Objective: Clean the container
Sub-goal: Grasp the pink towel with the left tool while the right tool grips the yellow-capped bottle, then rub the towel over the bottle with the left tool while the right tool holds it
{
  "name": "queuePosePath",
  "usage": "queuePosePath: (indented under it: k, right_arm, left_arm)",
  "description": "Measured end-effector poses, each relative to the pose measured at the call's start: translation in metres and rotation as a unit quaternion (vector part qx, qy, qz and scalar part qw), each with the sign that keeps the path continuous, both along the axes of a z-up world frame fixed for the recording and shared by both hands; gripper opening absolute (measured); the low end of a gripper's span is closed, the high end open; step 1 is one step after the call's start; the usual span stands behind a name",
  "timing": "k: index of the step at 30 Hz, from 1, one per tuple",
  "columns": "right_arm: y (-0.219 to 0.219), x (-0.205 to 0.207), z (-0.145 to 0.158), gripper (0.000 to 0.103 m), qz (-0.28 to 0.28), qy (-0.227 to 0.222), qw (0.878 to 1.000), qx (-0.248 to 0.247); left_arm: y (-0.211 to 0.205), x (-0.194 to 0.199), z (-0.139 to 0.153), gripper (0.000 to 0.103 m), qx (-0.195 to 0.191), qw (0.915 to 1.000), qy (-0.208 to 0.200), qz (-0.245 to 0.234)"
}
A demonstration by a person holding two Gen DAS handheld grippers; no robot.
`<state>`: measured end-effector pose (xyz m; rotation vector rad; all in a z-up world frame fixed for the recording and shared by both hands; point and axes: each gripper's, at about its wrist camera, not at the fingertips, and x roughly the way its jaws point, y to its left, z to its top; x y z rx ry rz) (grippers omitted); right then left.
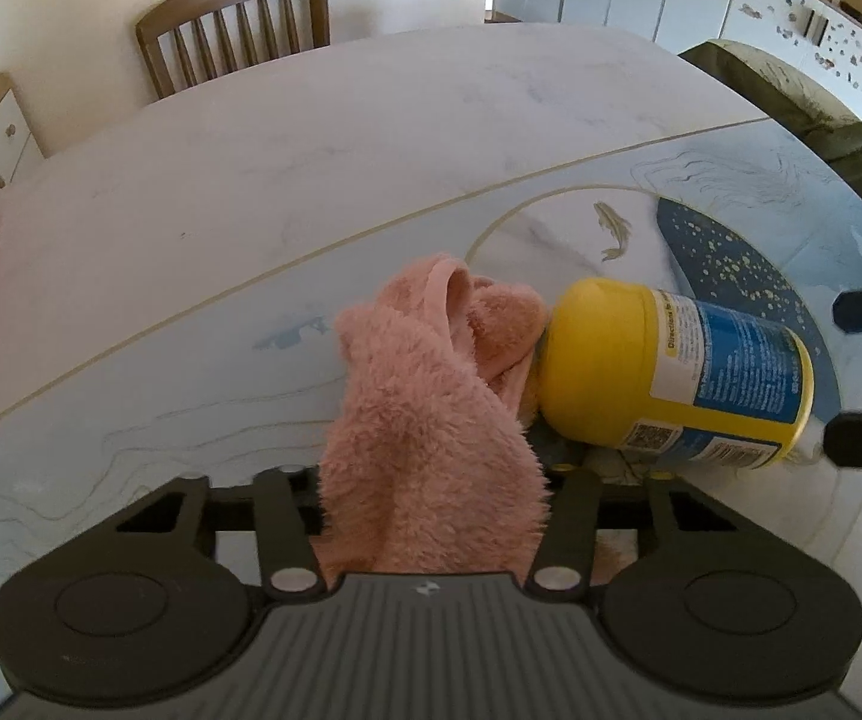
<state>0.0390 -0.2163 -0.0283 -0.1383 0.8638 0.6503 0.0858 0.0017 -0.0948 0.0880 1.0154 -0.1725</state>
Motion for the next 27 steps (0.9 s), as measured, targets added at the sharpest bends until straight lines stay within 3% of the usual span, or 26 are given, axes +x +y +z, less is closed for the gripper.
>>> queuePosePath:
  k: [5, 16, 22, 27]
  right_arm:
    - [0.005, 0.007, -0.011, 0.072, 0.02, -0.003, 1.0, -0.019]
    - [0.011, 0.017, -0.031, 0.07, 0.059, -0.005, 0.998, -0.023]
    - [0.016, 0.013, -0.032, 0.07, 0.083, -0.015, 0.996, -0.014]
    - [0.021, 0.009, -0.028, 0.066, 0.111, -0.037, 0.993, -0.012]
  left_arm:
    - [0.001, -0.003, 0.005, 0.033, -0.01, 0.9999, -0.001, 0.008]
    - [0.011, -0.025, 0.056, 0.032, -0.061, 0.9978, -0.022, 0.016]
    - [-0.01, -0.03, 0.091, 0.032, -0.075, 0.9959, -0.029, -0.042]
    - [-0.045, -0.031, 0.099, 0.032, -0.086, 0.9907, -0.019, -0.103]
